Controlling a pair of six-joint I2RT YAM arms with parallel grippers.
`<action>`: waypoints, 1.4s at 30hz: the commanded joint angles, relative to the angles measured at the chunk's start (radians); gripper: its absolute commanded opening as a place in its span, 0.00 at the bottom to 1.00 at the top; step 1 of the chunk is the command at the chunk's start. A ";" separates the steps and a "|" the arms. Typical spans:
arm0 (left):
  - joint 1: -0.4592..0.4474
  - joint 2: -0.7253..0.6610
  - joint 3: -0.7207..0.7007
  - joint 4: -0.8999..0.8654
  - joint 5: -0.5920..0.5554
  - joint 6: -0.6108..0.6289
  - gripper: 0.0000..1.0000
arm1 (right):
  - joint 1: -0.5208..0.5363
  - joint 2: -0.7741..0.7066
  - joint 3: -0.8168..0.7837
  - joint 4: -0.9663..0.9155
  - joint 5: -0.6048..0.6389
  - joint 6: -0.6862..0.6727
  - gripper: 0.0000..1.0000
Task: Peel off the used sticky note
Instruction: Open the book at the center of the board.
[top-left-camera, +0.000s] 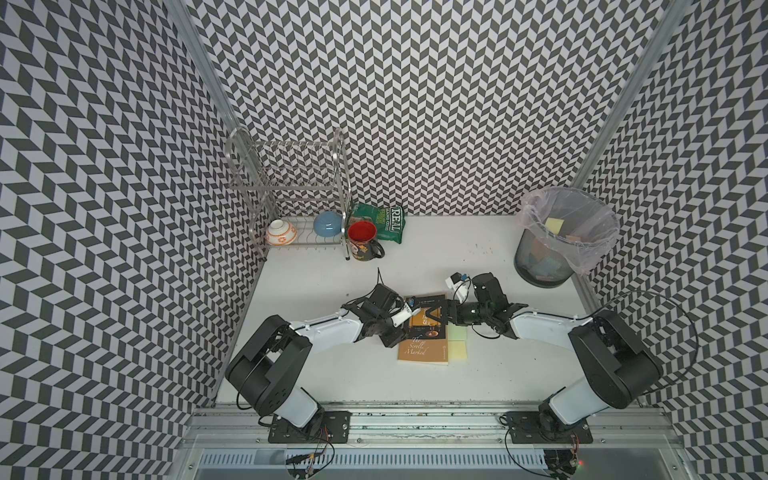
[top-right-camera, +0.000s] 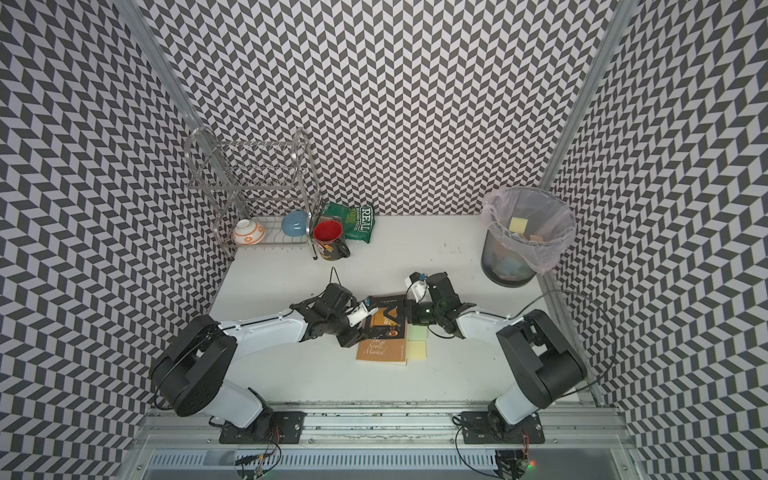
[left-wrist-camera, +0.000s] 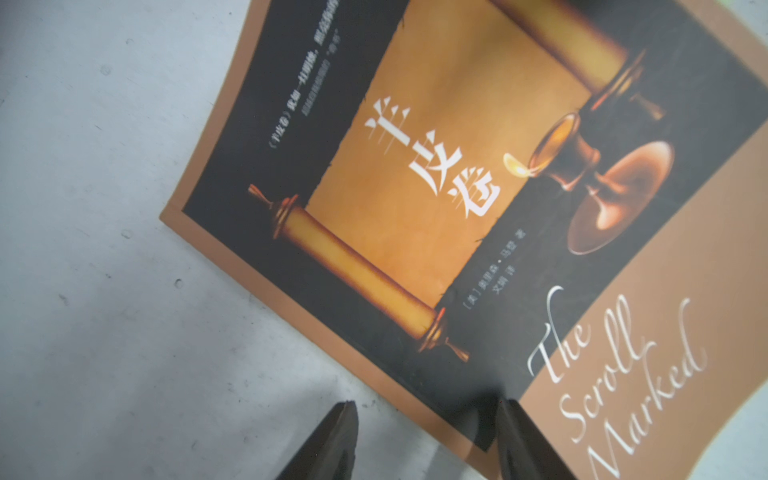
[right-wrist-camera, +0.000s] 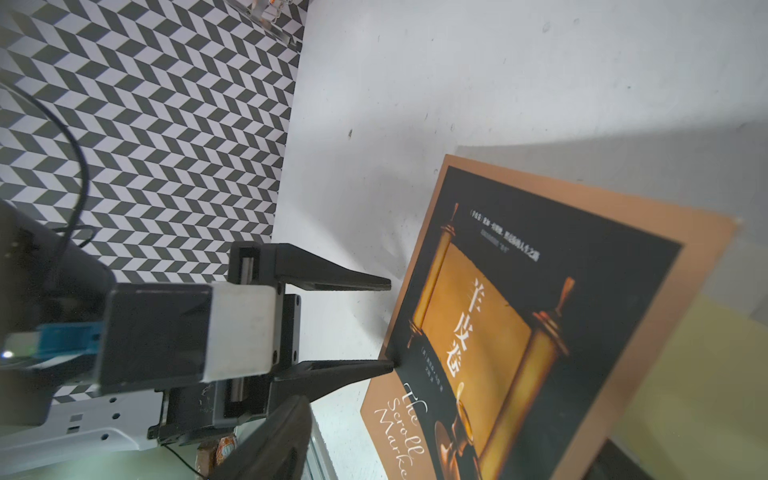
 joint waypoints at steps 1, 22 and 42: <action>-0.004 0.004 -0.025 -0.006 -0.027 0.008 0.56 | 0.008 0.026 -0.003 0.035 0.001 -0.019 0.85; -0.006 -0.238 0.042 -0.137 -0.057 0.121 0.81 | 0.016 -0.018 0.025 0.032 -0.057 0.067 0.46; -0.225 -0.487 -0.210 0.114 -0.144 0.111 1.00 | 0.080 -0.029 0.098 0.045 -0.031 0.250 0.56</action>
